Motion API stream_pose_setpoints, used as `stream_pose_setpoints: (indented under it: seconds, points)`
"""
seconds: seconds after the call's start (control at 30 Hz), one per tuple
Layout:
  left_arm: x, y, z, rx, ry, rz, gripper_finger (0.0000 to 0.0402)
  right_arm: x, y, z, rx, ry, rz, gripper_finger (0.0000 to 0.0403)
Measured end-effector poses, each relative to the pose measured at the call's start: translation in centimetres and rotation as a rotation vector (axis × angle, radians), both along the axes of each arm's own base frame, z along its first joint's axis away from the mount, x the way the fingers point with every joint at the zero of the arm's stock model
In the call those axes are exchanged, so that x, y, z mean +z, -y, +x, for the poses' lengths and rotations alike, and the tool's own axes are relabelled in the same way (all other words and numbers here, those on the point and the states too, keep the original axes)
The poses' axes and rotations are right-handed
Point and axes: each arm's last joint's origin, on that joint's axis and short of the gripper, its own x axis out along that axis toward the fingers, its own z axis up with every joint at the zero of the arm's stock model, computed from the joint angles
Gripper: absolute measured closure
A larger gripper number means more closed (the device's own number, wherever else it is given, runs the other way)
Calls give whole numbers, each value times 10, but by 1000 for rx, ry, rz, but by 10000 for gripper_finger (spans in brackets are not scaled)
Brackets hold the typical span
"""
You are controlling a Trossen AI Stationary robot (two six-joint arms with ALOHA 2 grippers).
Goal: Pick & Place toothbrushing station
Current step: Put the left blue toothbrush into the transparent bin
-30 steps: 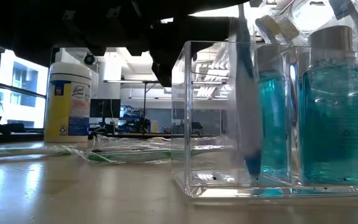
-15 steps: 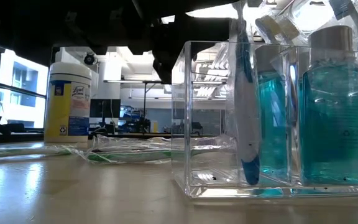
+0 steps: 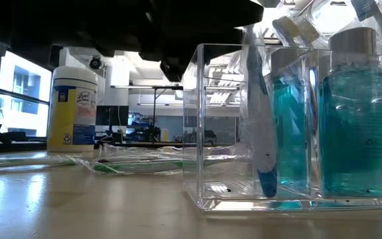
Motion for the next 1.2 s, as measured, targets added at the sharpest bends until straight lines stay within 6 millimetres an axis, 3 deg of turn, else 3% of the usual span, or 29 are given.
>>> stream_pose_setpoints:
  seconds: [0.23,0.47,0.73,1.2]
  points:
    - [16,-6,-7,87,-118,89,228,0,0,0,0,0,0,256]
    - [32,-9,-12,89,-129,107,228,0,0,0,0,0,0,256]
    - [31,-9,-13,80,-150,112,228,0,0,0,0,0,0,256]
    - [55,24,-8,-2,-221,282,228,0,0,0,0,0,0,256]
